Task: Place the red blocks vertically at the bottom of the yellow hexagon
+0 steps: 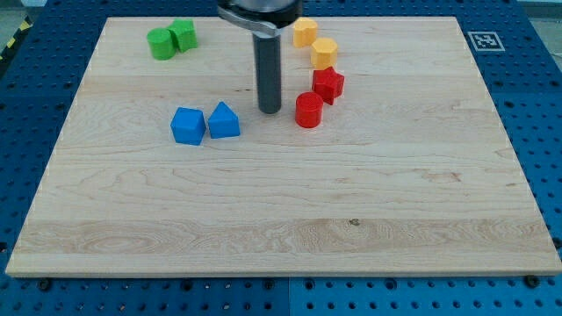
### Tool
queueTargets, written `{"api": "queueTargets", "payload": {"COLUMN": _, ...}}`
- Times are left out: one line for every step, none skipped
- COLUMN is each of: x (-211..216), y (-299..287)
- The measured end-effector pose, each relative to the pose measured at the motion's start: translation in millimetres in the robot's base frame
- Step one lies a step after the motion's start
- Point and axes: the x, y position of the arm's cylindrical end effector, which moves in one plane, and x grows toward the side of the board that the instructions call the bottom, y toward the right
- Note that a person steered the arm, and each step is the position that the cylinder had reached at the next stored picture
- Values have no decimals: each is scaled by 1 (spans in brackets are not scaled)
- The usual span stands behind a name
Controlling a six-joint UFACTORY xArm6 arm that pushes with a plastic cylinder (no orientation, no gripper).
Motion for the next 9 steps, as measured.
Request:
{"api": "queueTargets", "payload": {"x": 0, "y": 30}}
{"api": "queueTargets", "payload": {"x": 2, "y": 30}}
{"api": "queueTargets", "payload": {"x": -18, "y": 0}}
{"api": "queueTargets", "payload": {"x": -81, "y": -3}}
{"api": "queueTargets", "payload": {"x": -93, "y": 14}}
{"api": "queueTargets", "payload": {"x": -66, "y": 25}}
{"api": "queueTargets", "payload": {"x": -44, "y": 25}}
{"api": "queueTargets", "payload": {"x": -52, "y": 26}}
{"api": "queueTargets", "payload": {"x": -70, "y": 33}}
